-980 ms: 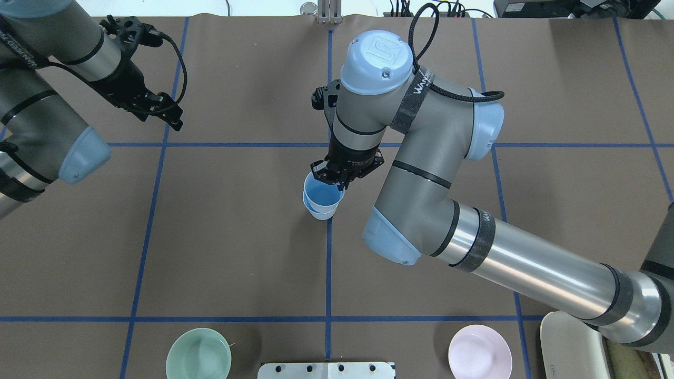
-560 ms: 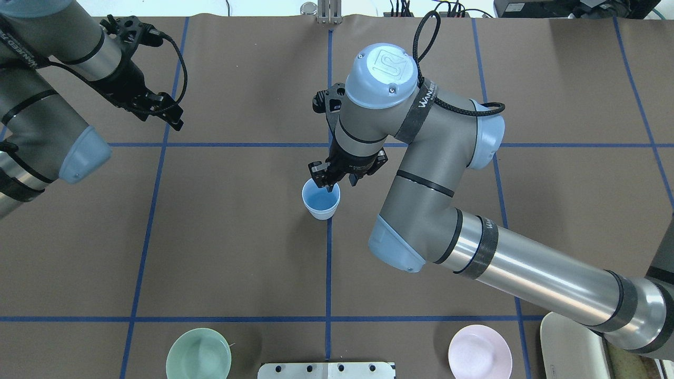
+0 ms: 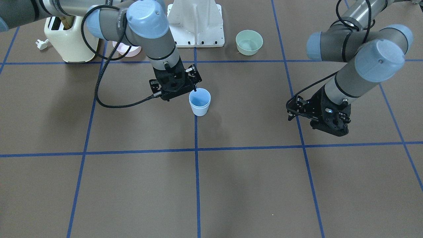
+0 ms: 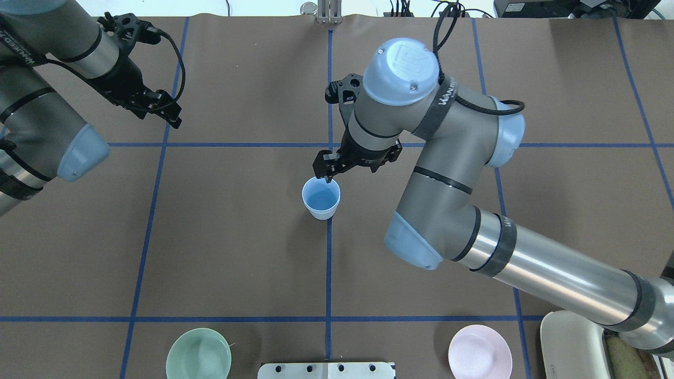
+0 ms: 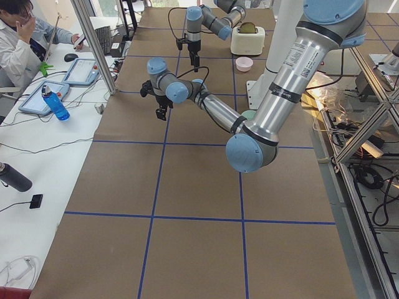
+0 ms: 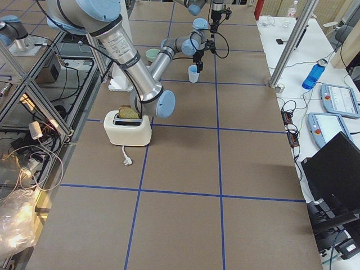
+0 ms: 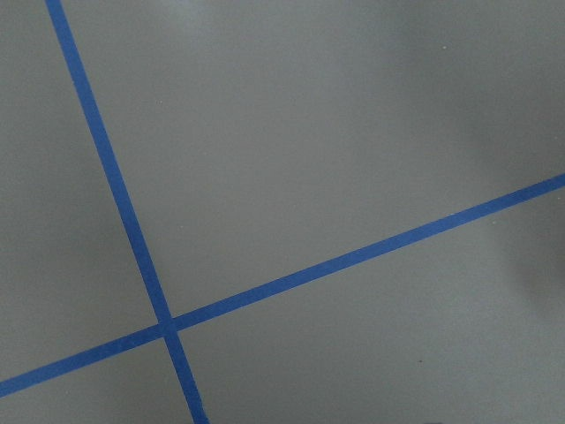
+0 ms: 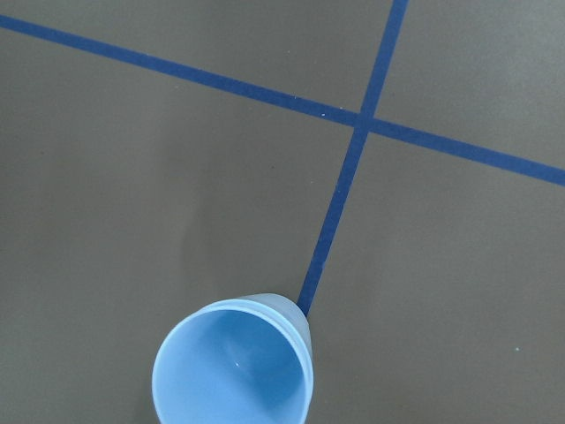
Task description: Stack blue cups with both arms
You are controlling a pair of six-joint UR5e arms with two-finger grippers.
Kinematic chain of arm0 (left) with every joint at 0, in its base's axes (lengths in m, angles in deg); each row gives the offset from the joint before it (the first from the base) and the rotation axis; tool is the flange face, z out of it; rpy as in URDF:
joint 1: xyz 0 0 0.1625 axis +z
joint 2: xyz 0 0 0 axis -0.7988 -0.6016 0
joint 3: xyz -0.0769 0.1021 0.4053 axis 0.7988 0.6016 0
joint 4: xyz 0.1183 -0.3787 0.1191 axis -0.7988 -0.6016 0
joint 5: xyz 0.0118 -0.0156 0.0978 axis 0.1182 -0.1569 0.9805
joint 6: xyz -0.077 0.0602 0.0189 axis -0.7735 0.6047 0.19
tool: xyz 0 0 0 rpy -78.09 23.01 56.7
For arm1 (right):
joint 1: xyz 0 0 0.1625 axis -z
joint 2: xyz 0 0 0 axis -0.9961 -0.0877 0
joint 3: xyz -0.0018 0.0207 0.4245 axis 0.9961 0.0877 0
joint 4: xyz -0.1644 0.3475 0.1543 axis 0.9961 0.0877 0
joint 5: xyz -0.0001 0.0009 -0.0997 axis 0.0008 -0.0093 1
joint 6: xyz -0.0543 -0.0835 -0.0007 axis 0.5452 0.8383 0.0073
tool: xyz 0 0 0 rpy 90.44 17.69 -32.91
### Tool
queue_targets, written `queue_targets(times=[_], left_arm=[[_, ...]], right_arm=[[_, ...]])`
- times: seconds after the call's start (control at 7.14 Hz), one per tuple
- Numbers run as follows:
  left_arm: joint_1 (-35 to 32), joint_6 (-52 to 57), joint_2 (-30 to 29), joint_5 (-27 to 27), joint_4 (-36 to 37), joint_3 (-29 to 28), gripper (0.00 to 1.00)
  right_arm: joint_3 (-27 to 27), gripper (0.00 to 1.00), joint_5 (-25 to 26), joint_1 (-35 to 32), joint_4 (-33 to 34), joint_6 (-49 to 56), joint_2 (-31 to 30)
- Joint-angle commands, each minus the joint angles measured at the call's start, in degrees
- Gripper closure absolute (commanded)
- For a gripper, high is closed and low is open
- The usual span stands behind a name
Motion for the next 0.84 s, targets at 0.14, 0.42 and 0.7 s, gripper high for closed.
queue_targets(times=[0.14,0.42,0.7], left_arm=[[-3.6,0.2,0.1,-2.5,0.7,0.0,0.05],[-7.4,2.2,2.0,-2.5,0.8,-0.1,0.01],[-12.3,12.4,6.3,-2.5,1.7,-0.8,0.00]], right_arm=[[-4.7,0.00,-8.4,-16.5,-6.5,-8.4,-10.9],[-3.5,0.00,-10.2,-25.4,-11.0,-7.2,-15.8],[-1.1,0.00,-14.7,-31.7,-10.9,6.3,-22.1]])
